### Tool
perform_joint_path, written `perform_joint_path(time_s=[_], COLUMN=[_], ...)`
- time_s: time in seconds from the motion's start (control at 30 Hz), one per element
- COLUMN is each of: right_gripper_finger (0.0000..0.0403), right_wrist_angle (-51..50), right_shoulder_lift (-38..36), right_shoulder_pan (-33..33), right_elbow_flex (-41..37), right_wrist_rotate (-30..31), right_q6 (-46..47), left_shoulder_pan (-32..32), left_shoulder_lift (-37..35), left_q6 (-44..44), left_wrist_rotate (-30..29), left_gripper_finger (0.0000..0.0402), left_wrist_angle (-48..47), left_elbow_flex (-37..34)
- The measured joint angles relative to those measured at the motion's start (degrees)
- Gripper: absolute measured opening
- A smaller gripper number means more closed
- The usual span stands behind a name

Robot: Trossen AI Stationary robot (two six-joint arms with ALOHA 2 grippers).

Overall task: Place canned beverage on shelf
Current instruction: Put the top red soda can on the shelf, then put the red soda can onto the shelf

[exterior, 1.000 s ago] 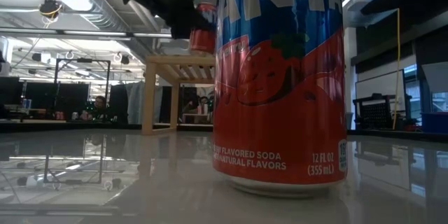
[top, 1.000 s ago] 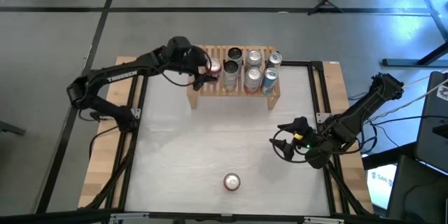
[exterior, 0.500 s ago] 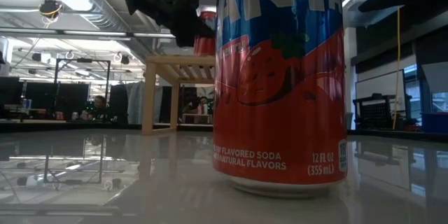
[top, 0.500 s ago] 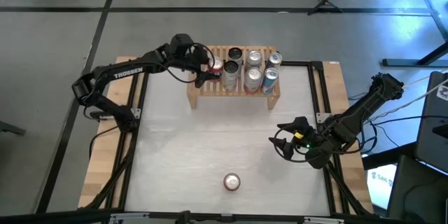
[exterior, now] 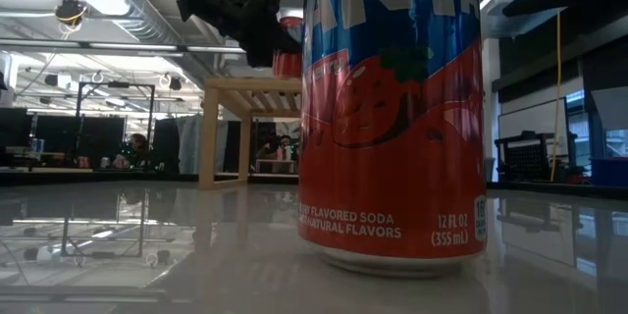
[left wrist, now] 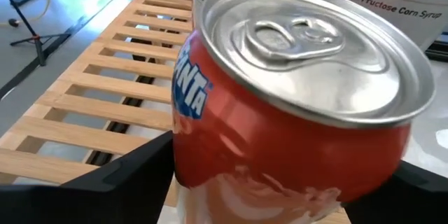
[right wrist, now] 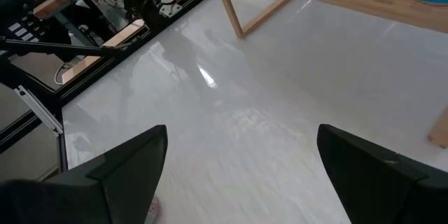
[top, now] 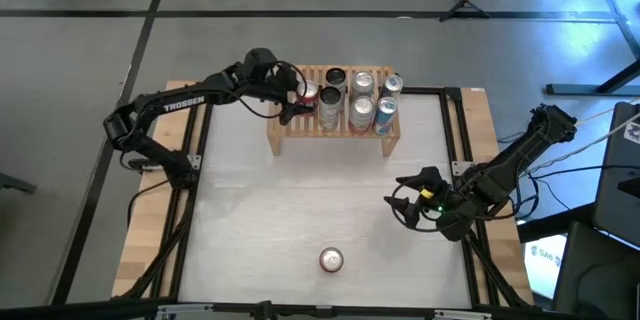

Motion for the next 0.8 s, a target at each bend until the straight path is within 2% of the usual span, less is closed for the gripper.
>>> perform_joint_path(time_s=[0.3,0.43,0.63,0.8], right_gripper_finger=[0.0360,0.0360,0.0360,0.0360], right_wrist_angle=[0.0,0.0,0.0,0.0], right_shoulder_lift=[0.0,0.0,0.0,0.0], right_shoulder_pan=[0.0,0.0,0.0,0.0], right_elbow_flex=[0.0,0.0,0.0,0.0], right_wrist_rotate=[0.0,0.0,0.0,0.0], right_q6=[-0.1,-0.1,-0.1,-0.1], left_shoulder_pan=[0.0,0.0,0.0,0.0], left_shoulder_lift=[-0.8,-2.7,-6.0,-9.8], left_q6=[0.0,0.0,0.1,0.1], left_wrist_rotate=[-0.2,-0.4,-4.6,-4.5], left_gripper_finger=[0.0344,0.0344,0.0345,0.0345], left_wrist_angle=[0.5,1.3,1.5,4.3], left_elbow_flex=[0.0,0.0,0.0,-0.1])
